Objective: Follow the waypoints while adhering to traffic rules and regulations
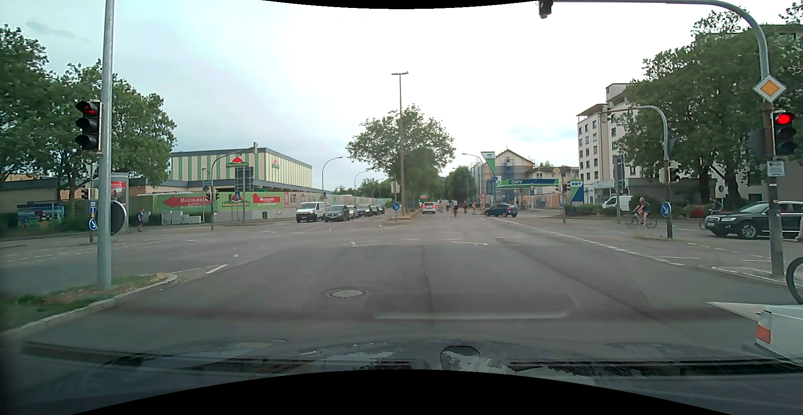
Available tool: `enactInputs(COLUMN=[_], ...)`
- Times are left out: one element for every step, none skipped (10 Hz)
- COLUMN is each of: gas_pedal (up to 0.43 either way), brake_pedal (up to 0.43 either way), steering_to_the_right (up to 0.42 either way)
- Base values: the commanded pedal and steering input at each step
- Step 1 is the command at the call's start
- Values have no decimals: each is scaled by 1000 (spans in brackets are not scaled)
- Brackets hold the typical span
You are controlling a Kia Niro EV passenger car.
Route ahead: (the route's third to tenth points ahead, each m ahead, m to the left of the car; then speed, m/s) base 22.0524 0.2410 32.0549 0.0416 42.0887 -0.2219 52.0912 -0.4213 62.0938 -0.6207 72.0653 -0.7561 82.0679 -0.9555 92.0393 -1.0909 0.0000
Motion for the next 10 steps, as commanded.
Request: enactInputs(gas_pedal=[0, 0, 0, 0, 0, 0, 0, 0, 0, 0], brake_pedal=[262, 262, 262, 262, 262, 262, 262, 262, 262, 262], steering_to_the_right=[2, 2, 2, 1, 1, 2, 2, 1, 2, 2])
